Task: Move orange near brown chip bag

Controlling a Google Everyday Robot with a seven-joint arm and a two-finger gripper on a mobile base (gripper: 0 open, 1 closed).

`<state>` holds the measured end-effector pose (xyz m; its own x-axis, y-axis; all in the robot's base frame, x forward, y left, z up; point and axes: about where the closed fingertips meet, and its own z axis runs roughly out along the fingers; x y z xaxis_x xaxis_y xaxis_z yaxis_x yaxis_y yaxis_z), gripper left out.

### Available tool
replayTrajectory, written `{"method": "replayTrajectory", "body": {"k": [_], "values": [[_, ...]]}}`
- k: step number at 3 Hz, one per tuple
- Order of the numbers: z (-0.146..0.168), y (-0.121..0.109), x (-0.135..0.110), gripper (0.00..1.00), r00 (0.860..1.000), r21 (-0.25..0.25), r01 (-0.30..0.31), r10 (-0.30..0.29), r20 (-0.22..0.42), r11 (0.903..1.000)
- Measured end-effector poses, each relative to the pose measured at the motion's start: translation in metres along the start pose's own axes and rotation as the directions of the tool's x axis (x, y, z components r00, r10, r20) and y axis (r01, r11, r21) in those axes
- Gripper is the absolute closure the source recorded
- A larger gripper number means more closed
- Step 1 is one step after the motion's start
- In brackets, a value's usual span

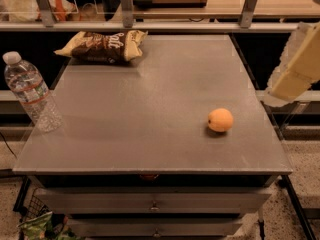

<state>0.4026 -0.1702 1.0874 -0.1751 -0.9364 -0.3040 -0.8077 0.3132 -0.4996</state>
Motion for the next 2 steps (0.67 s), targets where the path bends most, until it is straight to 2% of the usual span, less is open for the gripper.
{"method": "replayTrajectory", "body": {"k": [1,2], "values": [[0.007,0.012,-0.004,0.0,0.965,-0.011,-0.25,0.25,0.08,0.9683],[0.03,0.022,-0.016,0.0,0.886,-0.057,-0.431,0.435,0.161,0.9003]]}}
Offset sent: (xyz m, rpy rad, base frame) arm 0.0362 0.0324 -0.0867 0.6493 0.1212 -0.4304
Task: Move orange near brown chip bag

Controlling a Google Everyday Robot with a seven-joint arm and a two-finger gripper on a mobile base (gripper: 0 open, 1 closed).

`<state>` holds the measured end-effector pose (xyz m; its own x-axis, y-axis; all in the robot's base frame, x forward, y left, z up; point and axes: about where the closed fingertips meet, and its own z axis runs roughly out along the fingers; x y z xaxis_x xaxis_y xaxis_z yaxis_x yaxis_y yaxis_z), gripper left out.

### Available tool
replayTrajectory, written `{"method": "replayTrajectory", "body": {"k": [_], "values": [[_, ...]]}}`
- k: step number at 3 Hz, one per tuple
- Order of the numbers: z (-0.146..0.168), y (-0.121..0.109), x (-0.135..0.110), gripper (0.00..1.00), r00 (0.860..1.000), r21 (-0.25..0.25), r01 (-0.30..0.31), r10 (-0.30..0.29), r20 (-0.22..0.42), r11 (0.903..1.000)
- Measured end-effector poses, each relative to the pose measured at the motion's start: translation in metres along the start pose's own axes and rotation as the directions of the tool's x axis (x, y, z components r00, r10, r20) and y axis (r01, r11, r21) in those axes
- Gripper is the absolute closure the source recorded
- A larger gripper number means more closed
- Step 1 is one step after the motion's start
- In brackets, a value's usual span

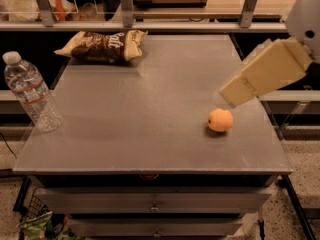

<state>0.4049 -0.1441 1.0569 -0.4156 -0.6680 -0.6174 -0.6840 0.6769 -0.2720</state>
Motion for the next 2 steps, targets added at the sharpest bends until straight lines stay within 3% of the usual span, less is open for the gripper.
{"method": "replayTrajectory", "body": {"k": [1,2], "values": [[0.043,0.012,0.0,0.0,0.991,-0.063,-0.117,0.12,0.051,0.9911],[0.082,0.005,0.019,0.0,0.984,-0.087,-0.167,0.171,0.041,0.9821]]}}
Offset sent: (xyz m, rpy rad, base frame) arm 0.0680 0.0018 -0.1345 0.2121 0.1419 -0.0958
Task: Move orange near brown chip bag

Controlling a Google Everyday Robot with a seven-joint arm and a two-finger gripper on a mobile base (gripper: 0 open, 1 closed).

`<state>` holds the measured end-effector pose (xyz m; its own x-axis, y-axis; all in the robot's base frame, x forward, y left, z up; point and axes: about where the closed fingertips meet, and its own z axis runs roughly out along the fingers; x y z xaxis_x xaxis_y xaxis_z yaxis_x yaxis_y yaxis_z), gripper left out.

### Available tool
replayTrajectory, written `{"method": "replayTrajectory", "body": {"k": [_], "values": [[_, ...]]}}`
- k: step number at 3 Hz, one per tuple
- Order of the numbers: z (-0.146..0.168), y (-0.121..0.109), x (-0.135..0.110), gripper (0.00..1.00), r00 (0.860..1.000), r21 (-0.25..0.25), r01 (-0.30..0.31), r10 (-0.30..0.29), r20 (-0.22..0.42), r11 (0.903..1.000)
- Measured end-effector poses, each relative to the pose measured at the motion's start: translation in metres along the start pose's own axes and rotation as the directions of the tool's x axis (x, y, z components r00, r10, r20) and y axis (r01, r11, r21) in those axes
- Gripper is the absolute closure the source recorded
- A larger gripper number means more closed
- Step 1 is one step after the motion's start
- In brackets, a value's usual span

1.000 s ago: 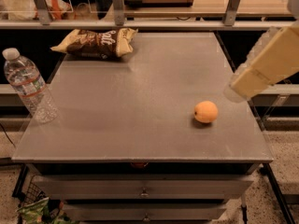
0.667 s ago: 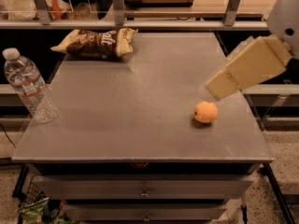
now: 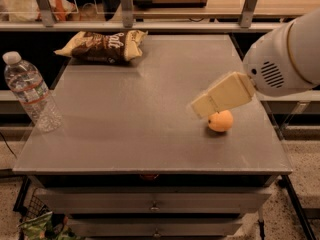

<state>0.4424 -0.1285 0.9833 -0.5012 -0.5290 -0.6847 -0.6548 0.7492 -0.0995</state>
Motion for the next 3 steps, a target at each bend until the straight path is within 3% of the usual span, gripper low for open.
{"method": "replayTrajectory", "body": {"k": [1,3], "values": [[0.031,-0.025,0.034,0.0,0.998,-0.002,-0.041,0.041,-0.049,0.9991],[0.061,-0.025,0.071,0.0,0.993,-0.042,-0.087,0.084,-0.088,0.9953]]}}
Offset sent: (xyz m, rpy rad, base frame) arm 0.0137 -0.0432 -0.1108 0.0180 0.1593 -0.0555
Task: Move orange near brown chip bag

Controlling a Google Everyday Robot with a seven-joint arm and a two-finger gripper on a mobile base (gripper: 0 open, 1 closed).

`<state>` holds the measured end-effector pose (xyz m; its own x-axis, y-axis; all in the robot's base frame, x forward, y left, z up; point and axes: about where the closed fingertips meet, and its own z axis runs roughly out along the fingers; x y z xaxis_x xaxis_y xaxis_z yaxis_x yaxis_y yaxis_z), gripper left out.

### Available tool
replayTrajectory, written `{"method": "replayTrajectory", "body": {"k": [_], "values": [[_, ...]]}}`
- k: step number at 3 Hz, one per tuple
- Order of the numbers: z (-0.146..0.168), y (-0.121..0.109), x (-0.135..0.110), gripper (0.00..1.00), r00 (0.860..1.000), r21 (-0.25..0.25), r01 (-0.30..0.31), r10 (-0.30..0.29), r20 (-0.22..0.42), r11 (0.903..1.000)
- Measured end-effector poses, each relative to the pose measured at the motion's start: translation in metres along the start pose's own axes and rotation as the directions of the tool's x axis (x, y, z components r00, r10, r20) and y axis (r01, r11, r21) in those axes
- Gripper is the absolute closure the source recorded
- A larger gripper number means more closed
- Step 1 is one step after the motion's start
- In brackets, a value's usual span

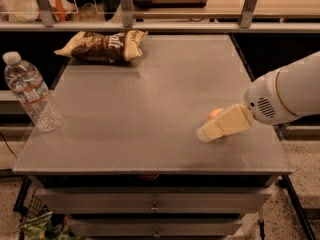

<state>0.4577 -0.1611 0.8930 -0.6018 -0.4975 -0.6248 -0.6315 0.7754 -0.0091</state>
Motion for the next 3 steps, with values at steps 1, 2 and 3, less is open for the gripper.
{"method": "replayTrajectory", "body": {"k": [1,2,3], "values": [[0.013,0.001,0.007,0.0,1.0,-0.016,0.004,-0.005,-0.008,0.9999],[0.023,-0.011,0.013,0.0,1.0,-0.011,0.015,-0.015,-0.009,0.9998],[0.031,-0.025,0.018,0.0,1.0,0.002,0.027,-0.027,-0.006,0.9996]]}}
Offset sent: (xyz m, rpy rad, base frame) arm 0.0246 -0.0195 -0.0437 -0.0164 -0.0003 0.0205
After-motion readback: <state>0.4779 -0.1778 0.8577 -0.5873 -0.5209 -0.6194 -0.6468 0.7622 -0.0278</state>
